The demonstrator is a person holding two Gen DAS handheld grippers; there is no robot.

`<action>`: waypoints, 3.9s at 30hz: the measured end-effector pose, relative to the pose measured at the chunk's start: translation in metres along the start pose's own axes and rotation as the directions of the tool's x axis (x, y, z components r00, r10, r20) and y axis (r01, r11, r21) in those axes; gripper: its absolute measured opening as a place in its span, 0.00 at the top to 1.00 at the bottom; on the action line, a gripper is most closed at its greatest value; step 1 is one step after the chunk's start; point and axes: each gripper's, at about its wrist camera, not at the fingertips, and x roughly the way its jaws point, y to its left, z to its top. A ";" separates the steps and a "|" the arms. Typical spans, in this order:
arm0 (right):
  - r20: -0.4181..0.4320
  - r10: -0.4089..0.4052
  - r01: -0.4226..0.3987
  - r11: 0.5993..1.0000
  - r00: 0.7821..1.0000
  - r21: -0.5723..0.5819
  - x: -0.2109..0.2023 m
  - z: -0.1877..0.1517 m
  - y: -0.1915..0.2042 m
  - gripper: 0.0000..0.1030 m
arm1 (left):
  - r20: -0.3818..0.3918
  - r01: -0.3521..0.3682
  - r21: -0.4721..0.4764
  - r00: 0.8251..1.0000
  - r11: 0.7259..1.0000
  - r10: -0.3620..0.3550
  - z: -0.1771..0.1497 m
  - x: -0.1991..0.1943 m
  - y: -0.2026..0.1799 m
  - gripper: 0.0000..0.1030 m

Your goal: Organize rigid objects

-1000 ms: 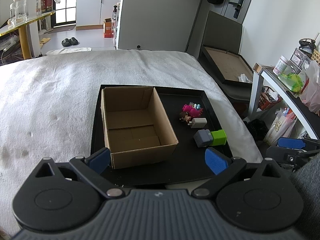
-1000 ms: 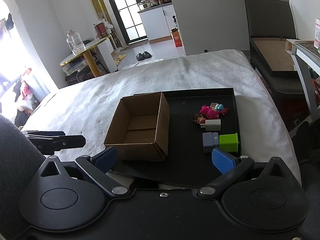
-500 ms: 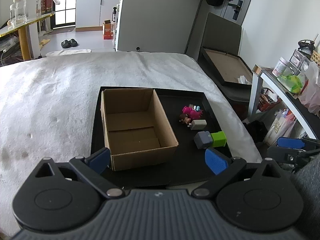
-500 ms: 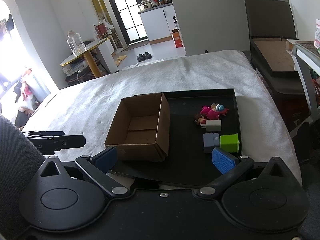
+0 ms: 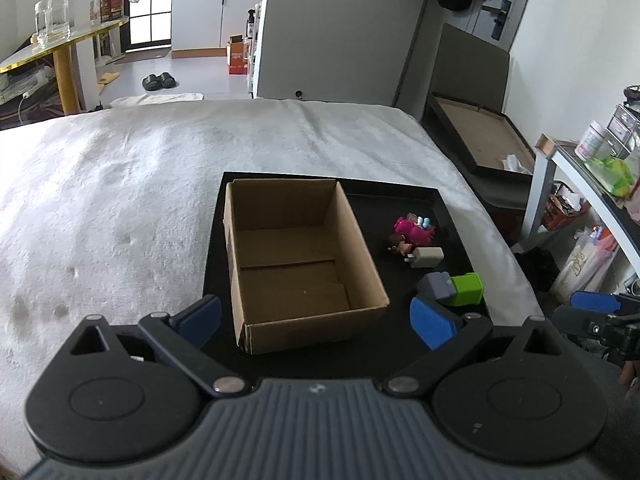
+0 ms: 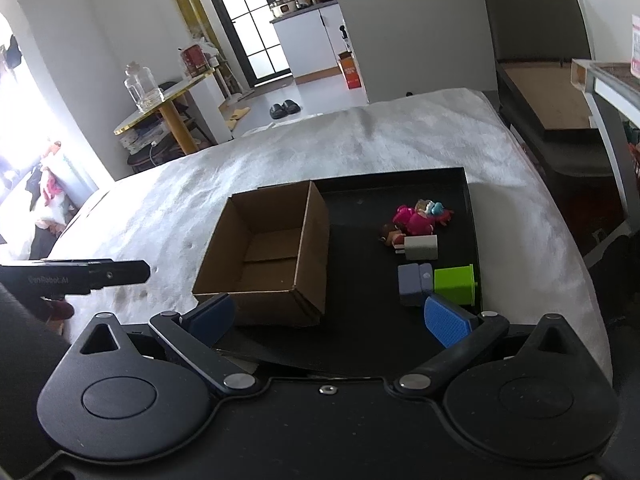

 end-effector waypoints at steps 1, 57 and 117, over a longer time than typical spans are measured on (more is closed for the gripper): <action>0.002 -0.001 0.001 1.000 1.000 0.003 0.001 0.001 -0.002 0.00 | 0.004 -0.004 -0.006 1.000 1.000 0.004 0.000 0.002 0.001 0.02; -0.148 -0.293 0.299 0.954 0.945 0.021 0.157 0.000 -0.096 0.30 | -0.088 -0.281 -0.108 0.958 0.954 0.272 -0.008 0.147 0.028 0.32; 0.003 -0.180 0.178 0.974 0.984 -0.138 0.138 0.045 -0.015 0.53 | -0.051 -0.207 -0.083 0.978 0.975 0.203 -0.017 0.146 0.042 0.92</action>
